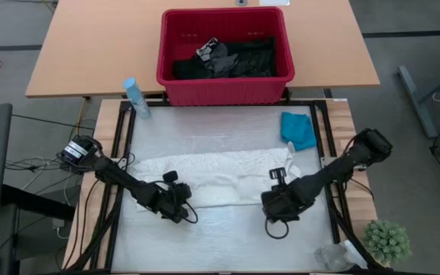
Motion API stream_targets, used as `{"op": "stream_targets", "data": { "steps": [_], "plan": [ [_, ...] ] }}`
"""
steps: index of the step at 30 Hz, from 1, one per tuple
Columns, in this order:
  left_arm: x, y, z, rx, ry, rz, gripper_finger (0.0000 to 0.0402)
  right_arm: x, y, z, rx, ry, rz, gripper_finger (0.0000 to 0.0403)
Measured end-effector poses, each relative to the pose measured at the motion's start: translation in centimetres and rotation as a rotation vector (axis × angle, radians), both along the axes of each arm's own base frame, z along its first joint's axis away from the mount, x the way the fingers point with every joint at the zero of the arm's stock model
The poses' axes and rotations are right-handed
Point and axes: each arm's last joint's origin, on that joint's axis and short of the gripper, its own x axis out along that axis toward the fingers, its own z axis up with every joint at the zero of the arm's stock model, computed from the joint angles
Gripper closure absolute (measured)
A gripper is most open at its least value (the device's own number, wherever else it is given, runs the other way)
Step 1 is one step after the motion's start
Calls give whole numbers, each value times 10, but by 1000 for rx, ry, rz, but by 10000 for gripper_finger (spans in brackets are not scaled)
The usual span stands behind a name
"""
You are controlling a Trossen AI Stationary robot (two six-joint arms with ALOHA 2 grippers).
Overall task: Fold laundry
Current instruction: Fold the white shirt
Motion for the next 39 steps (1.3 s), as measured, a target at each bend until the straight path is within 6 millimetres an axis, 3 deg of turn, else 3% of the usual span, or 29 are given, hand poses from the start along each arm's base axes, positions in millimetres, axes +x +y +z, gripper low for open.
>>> {"op": "stream_targets", "data": {
  "steps": [5,12,18,27,33,36,39],
  "plan": [
    [0,0,0,-4,9,-10,351,3,0,-11,0,-77,-91,387],
    [0,0,-1,-12,15,-16,351,14,-20,-19,7,-125,-197,387],
    [0,-3,3,-109,41,-58,351,10,-16,-19,25,-80,-152,387],
    [-5,3,50,-203,-116,-96,351,16,-12,-18,69,-144,-157,387],
    [-2,7,64,-266,-134,-253,351,19,-12,-18,79,-174,-163,387],
    [12,6,80,-343,-328,-282,351,19,-12,-18,75,-177,-163,387],
    [23,4,93,-263,-511,-282,351,19,-12,-18,73,-178,-164,387]
  ]
}}
